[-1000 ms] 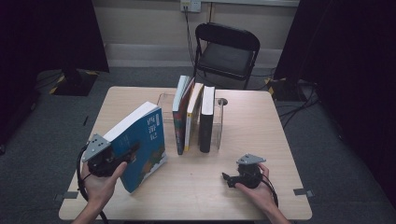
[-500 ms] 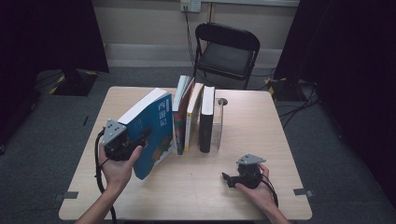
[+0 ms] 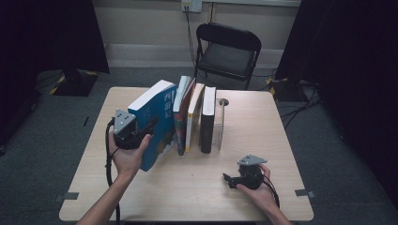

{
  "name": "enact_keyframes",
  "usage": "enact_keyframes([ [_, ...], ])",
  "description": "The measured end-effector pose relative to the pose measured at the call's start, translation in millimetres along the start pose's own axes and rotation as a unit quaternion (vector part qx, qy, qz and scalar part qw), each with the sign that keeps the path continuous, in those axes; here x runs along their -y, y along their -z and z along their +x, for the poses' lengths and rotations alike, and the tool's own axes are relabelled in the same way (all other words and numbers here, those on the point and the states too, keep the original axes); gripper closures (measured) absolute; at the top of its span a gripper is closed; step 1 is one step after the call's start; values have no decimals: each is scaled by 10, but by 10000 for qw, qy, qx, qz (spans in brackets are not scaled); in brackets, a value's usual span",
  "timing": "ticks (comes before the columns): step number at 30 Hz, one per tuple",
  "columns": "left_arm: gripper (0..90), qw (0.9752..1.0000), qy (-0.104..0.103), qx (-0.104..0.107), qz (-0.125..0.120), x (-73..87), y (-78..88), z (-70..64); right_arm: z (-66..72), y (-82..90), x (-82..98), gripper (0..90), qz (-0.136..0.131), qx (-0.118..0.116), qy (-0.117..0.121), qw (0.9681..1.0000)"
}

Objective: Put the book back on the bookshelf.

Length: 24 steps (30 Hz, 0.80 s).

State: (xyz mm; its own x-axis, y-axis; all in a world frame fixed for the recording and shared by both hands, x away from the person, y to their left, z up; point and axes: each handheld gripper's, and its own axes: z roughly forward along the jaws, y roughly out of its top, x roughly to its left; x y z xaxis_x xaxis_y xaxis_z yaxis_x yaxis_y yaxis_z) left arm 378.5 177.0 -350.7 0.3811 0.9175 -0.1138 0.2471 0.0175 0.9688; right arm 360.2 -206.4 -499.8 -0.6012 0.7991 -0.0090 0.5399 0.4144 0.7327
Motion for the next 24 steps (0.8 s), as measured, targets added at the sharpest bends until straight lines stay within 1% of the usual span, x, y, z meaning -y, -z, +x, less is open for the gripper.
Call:
enact_keyframes([
  [2,621,10000,22,-15,-36,-2,-26,0,1,0,0,136,2,-2,2,10000],
  [3,621,10000,0,-44,-17,-2,-50,0,1,0,0,136,2,-2,2,10000],
  [4,621,10000,9,-26,-13,-5,-77,3,2,1,0,136,4,-3,2,10000],
  [5,621,10000,-2,-60,-42,1,-104,4,3,1,0,136,4,-5,5,10000],
  [7,620,9999,26,-80,-70,7,-154,13,5,0,0,136,1,-9,6,10000],
  [8,621,9998,32,-132,-118,19,-180,7,7,0,-1,136,3,-14,1,10000],
  [9,620,9998,95,-105,-128,29,-222,21,6,0,0,136,1,-18,15,10000],
  [10,621,9997,91,-148,-164,43,-245,20,7,0,0,136,1,-23,19,10000],
  [12,621,9998,79,-130,-149,48,-270,25,7,0,0,136,1,-24,20,10000],
  [13,621,9998,-54,-148,-149,59,-318,13,8,0,0,136,0,-26,23,10000],
  [14,621,9997,-92,-150,-146,61,-337,9,8,0,0,136,2,-29,25,10000],
  [16,620,9996,-91,-191,-191,73,-355,-1,8,-1,0,136,-3,-40,29,10000],
  [17,620,9997,-19,-168,-192,85,-384,11,10,-1,-1,136,-3,-43,27,10000],
  [18,620,9997,-19,-168,-192,85,-384,11,10,-1,-1,136,-3,-43,27,10000],
  [19,621,9997,44,-155,-209,116,-406,16,9,-1,0,136,-2,-45,29,10000],
  [20,621,9997,44,-155,-209,116,-406,16,9,-1,0,136,-2,-45,29,10000],
  [21,621,9997,-45,-170,-192,158,-420,5,9,-1,-1,136,-2,-46,30,10000],
  [22,620,9997,-45,-170,-192,158,-420,5,9,-1,0,136,-2,-46,29,10000],
  [23,620,9996,-62,-163,-201,210,-430,-2,9,-1,-1,136,-2,-45,28,10000],
  [24,620,9996,-62,-163,-201,210,-430,-2,9,-1,-1,136,-2,-45,28,10000],
])
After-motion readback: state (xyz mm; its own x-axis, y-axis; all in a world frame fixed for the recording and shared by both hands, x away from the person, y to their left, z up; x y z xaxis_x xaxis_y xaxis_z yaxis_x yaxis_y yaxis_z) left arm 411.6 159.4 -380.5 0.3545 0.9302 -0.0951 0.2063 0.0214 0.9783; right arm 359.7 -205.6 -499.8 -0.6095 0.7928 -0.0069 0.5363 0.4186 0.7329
